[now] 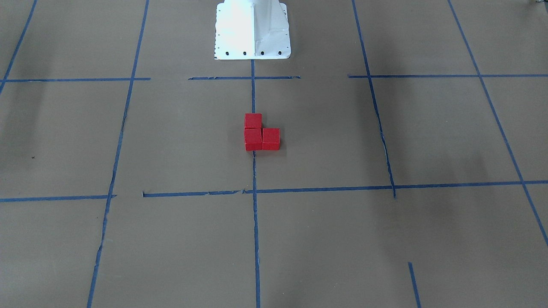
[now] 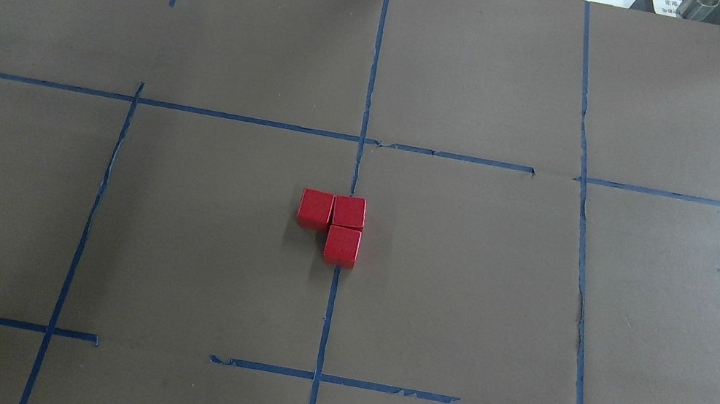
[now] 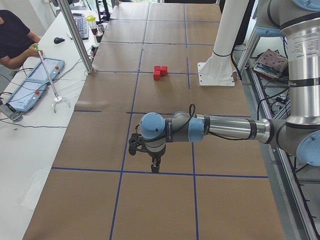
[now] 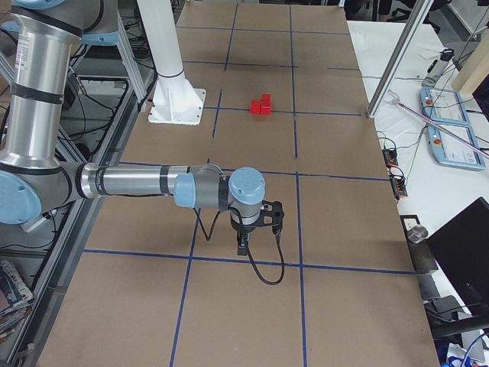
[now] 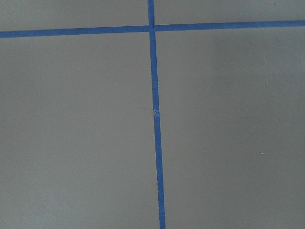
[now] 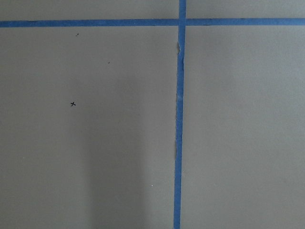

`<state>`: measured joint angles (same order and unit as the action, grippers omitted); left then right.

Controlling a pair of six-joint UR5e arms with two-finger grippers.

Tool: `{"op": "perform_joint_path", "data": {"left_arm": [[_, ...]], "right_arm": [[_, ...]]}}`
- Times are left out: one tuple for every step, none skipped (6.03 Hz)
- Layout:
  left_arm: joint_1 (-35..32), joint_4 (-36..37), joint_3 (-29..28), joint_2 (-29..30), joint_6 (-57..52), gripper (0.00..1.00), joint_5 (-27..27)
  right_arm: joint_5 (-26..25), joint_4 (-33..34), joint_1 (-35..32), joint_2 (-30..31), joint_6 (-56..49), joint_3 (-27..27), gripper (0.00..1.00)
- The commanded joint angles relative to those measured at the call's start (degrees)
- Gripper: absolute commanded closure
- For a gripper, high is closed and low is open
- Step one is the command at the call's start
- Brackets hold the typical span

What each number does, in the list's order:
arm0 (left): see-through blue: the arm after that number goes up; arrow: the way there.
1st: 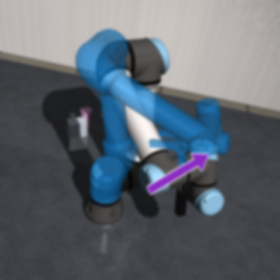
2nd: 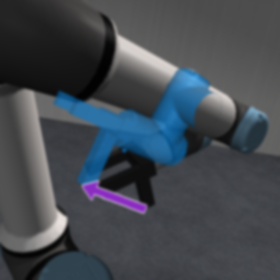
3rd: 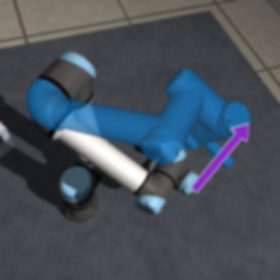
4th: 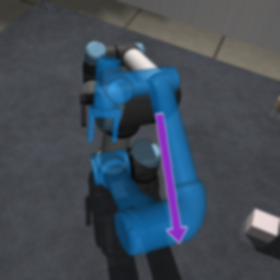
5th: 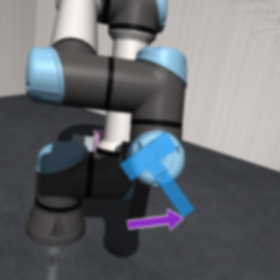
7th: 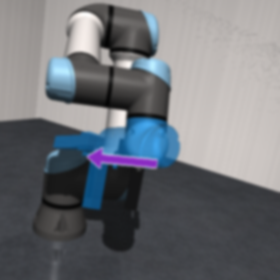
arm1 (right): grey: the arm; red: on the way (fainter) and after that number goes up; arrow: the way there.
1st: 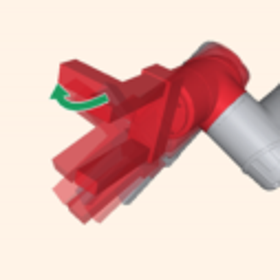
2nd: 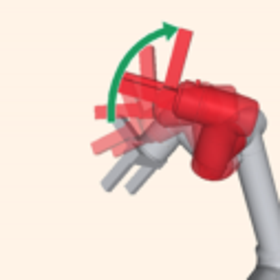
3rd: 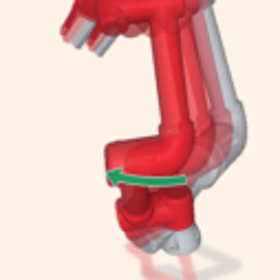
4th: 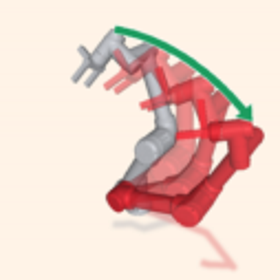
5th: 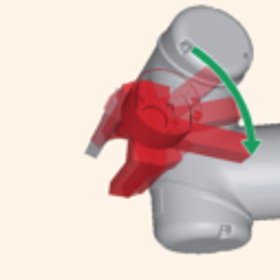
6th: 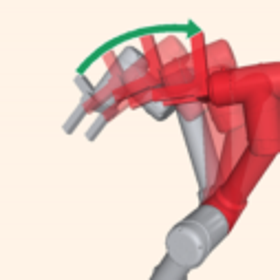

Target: Form red blocks into L shape at center

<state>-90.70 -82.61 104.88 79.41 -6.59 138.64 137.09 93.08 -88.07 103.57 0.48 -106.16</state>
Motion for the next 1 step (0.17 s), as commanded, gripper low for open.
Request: {"op": "perform_joint_path", "data": {"left_arm": [[0.0, 0.08, 0.49, -0.04, 0.0, 0.0, 0.05]], "right_arm": [[-0.07, -0.09, 0.0, -0.47, -0.04, 1.47, 0.0]]}}
